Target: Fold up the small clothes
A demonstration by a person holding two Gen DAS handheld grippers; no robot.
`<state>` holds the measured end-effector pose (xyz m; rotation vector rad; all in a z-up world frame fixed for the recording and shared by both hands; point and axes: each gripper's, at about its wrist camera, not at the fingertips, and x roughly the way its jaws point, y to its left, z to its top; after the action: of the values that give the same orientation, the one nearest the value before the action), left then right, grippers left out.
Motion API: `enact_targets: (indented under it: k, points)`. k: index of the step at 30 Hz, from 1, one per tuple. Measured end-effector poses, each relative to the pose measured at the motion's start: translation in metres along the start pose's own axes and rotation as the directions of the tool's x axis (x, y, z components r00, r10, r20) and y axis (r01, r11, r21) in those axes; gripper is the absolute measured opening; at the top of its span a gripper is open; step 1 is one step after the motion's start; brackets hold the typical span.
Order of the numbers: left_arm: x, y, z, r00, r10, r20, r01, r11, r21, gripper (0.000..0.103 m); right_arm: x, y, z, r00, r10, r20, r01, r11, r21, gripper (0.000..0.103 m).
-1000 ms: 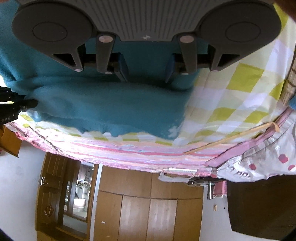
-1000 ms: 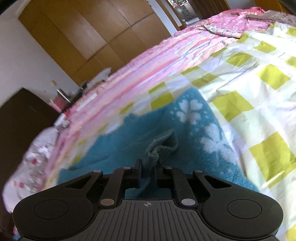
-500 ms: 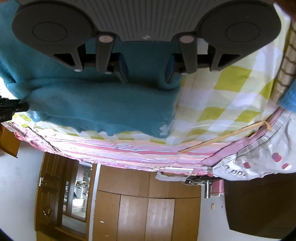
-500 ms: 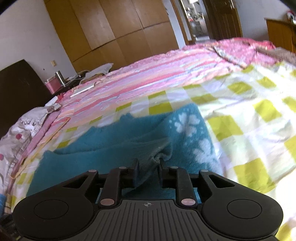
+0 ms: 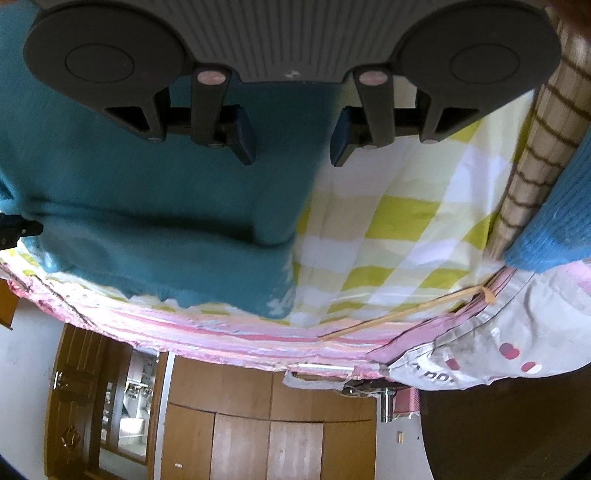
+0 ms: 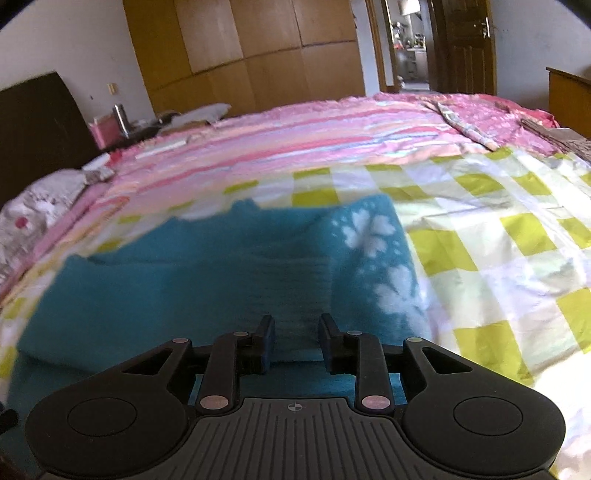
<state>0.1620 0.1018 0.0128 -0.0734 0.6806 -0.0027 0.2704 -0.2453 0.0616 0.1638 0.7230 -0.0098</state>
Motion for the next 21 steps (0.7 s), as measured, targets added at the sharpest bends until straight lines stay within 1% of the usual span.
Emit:
enact_targets:
  k: [3, 6, 10, 14, 16, 21]
  points:
    - [-0.004, 0.002, -0.002, 1.000, 0.000, -0.008, 0.000, 1.000, -0.005, 0.049, 0.002, -0.010, 0.001, 1.000, 0.023, -0.021, -0.021, 0.998, 0.051, 0.026]
    - [-0.012, 0.003, -0.003, 1.000, 0.000, -0.008, 0.000, 1.000, -0.003, 0.049, -0.004, -0.011, 0.001, 1.000, 0.015, -0.016, -0.014, 0.998, 0.067, 0.027]
    - [-0.021, 0.006, -0.006, 1.000, -0.010, -0.030, 0.011, 1.000, 0.007, 0.049, -0.017, -0.007, -0.005, 1.000, 0.025, 0.002, -0.025, 0.999, 0.048, 0.029]
    - [-0.026, 0.006, -0.011, 0.998, -0.016, -0.064, 0.019, 0.999, 0.038, 0.049, -0.017, -0.006, -0.011, 0.999, 0.018, -0.035, -0.017, 1.000, 0.026, 0.028]
    - [-0.029, 0.006, -0.013, 0.997, -0.024, -0.078, 0.028, 0.999, 0.047, 0.049, -0.021, -0.005, -0.012, 0.999, 0.017, -0.040, -0.016, 1.000, 0.023, 0.029]
    - [-0.036, 0.008, -0.019, 0.993, -0.034, -0.111, 0.039, 0.998, 0.048, 0.049, -0.044, -0.003, -0.017, 0.998, 0.056, -0.037, -0.055, 0.998, 0.025, 0.029]
